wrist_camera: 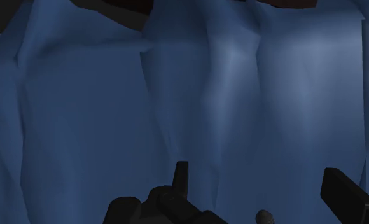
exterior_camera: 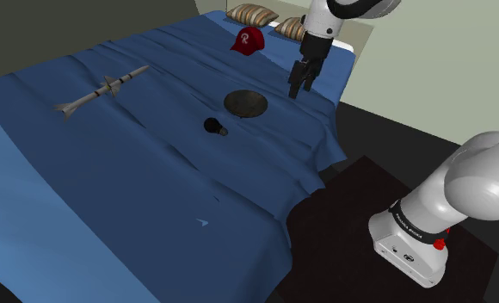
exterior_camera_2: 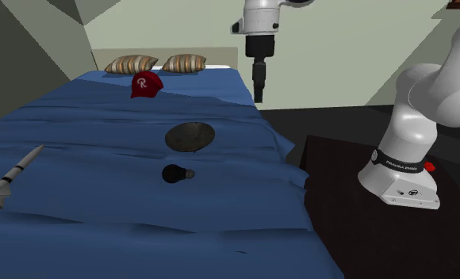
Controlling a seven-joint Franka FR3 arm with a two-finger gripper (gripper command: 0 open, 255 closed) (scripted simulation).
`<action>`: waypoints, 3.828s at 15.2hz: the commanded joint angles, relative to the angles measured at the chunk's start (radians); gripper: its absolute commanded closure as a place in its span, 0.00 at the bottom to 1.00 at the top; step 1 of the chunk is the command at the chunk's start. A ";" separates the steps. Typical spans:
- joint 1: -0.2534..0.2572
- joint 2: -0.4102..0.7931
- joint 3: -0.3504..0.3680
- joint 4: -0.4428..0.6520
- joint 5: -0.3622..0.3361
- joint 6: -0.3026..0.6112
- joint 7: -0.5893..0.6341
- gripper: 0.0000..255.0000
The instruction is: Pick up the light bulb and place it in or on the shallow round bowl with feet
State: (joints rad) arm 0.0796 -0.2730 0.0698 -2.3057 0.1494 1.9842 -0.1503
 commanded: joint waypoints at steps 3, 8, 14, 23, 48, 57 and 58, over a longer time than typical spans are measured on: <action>0.021 0.145 0.026 0.078 0.008 0.068 0.007 0.00; 0.046 0.331 0.052 0.202 0.004 0.130 0.018 0.00; 0.081 0.557 0.076 0.391 -0.017 0.167 0.036 0.00; 0.107 0.698 0.083 0.463 -0.031 0.237 0.045 0.00; 0.308 0.790 -0.035 0.529 -0.277 0.444 0.378 0.00; 0.321 0.877 -0.052 0.556 -0.295 0.511 0.398 0.00; 0.321 0.877 -0.052 0.556 -0.295 0.511 0.398 0.00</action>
State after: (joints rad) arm 0.4002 0.5986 0.0181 -1.7514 -0.1445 2.4908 0.2470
